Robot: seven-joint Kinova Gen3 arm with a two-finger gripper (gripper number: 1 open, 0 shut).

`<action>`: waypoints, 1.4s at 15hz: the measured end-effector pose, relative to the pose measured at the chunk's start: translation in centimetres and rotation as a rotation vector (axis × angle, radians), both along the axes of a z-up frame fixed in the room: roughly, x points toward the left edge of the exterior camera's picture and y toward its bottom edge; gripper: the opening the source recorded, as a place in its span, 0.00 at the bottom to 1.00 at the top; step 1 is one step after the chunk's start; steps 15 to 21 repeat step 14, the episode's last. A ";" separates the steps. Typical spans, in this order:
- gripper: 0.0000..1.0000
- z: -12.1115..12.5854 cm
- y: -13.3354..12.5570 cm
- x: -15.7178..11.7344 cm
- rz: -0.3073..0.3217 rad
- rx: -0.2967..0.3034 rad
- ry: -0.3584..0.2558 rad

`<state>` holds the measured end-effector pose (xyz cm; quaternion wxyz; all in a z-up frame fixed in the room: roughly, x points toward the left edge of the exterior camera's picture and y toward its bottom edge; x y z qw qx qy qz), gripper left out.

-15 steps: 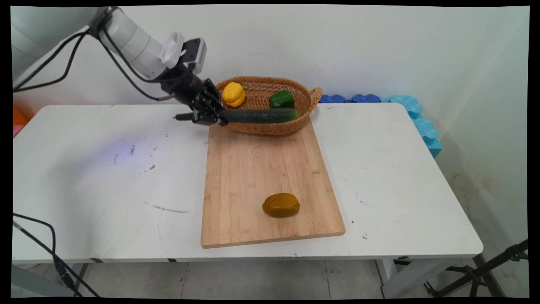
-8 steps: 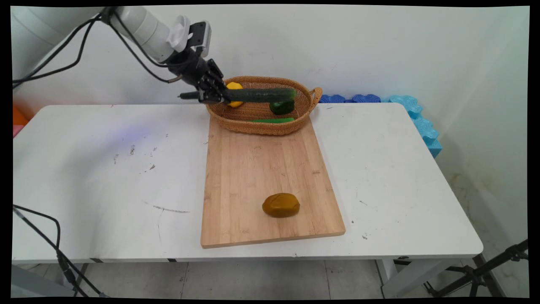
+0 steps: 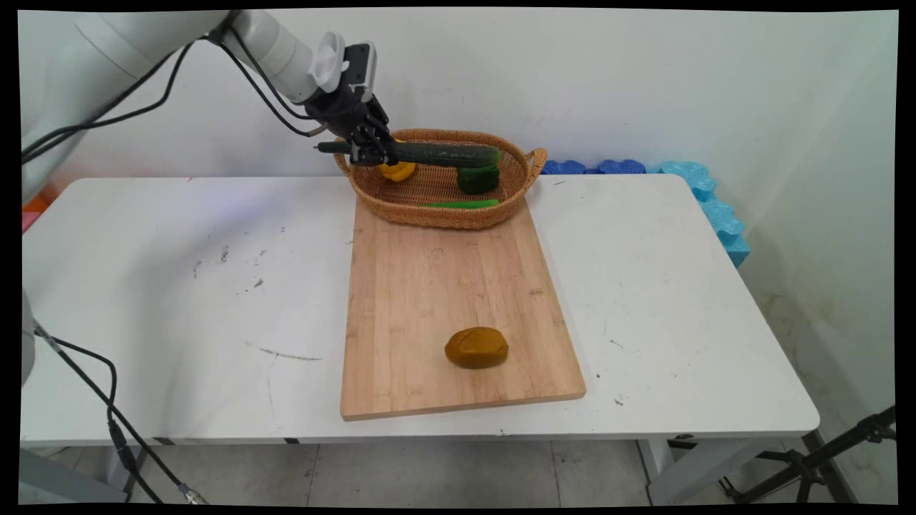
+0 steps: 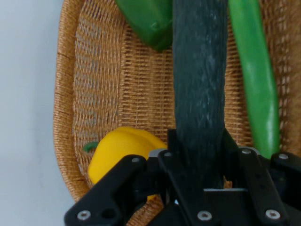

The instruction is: Place the picked object in the vegetable basket

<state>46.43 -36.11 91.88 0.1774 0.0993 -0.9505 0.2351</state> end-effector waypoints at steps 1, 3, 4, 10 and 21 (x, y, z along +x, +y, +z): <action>0.00 -0.4 -0.3 -0.1 -0.004 -0.003 -0.009; 0.00 -1.0 -0.8 -0.2 -0.011 -0.007 -0.020; 0.00 -1.3 -1.0 -0.3 -0.015 -0.008 -0.025; 1.00 -3.0 -1.5 -0.8 -0.039 -0.011 -0.050; 1.00 -3.4 -1.3 -0.9 -0.052 -0.009 -0.054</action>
